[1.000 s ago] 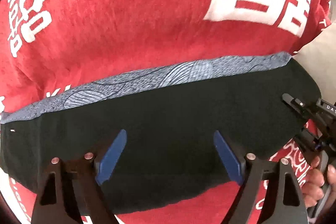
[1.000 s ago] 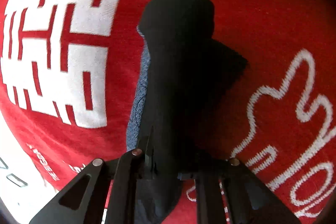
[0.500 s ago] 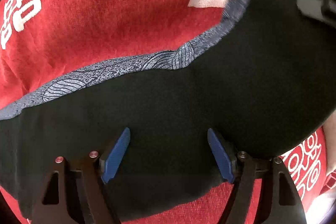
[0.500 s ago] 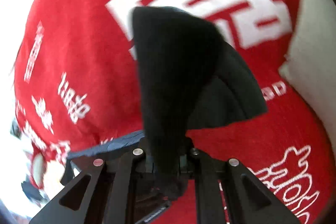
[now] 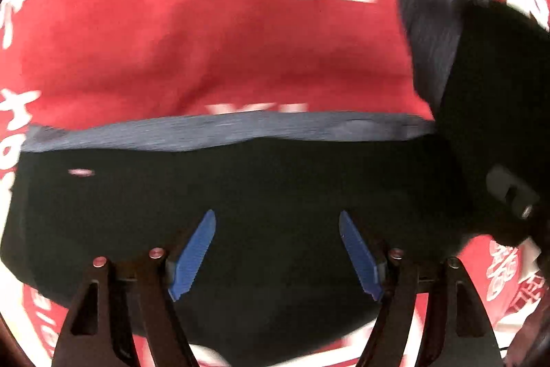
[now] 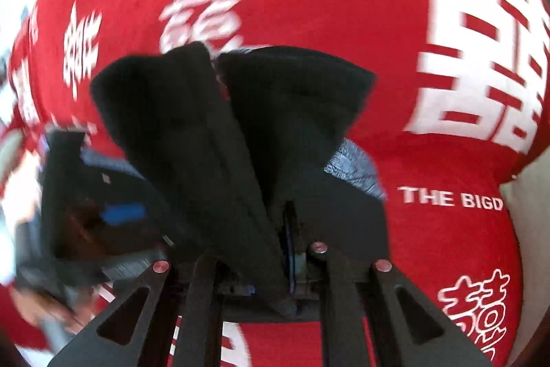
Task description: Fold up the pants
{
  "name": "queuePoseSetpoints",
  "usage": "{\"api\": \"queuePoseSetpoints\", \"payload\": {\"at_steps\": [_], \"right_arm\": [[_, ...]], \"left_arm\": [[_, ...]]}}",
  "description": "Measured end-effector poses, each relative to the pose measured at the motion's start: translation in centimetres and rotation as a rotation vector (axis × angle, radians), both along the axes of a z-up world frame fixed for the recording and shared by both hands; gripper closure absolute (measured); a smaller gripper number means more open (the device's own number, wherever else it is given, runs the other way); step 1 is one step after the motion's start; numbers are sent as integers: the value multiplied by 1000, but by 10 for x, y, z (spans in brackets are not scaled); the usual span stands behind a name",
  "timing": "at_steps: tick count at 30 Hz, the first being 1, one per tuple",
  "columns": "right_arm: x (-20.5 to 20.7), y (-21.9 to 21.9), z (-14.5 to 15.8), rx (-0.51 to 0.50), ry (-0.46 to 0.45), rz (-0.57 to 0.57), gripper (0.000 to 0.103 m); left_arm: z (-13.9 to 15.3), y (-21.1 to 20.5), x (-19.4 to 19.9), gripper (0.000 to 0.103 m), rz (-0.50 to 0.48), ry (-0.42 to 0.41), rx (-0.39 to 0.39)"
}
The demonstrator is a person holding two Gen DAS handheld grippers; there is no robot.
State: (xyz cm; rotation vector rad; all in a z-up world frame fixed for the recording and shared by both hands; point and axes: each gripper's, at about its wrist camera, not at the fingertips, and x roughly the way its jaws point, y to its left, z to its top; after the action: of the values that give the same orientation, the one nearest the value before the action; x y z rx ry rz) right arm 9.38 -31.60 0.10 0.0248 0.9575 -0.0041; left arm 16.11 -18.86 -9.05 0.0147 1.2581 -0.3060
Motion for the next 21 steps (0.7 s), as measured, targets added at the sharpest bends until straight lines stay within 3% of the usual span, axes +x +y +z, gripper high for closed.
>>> {"api": "queuePoseSetpoints", "payload": {"at_steps": [6,10,12,14,16,21], "right_arm": [[3,80,-74,-270,110,60,87],[-12,125,-103,-569,86,130,66],[-20,140,-107,-659,79,173,64],[-33,147,-99,-643,84,220,53],[-45,139,-82,-555,100,230,50],[-66,99,-45,-360,120,131,37]], "left_arm": [[-17,88,20,18,92,43,34],[-15,120,15,18,95,53,33],[-8,121,14,18,85,55,26],[6,122,11,18,72,64,1],[22,117,7,18,51,68,-29],[53,84,-7,18,-52,102,-132]]}}
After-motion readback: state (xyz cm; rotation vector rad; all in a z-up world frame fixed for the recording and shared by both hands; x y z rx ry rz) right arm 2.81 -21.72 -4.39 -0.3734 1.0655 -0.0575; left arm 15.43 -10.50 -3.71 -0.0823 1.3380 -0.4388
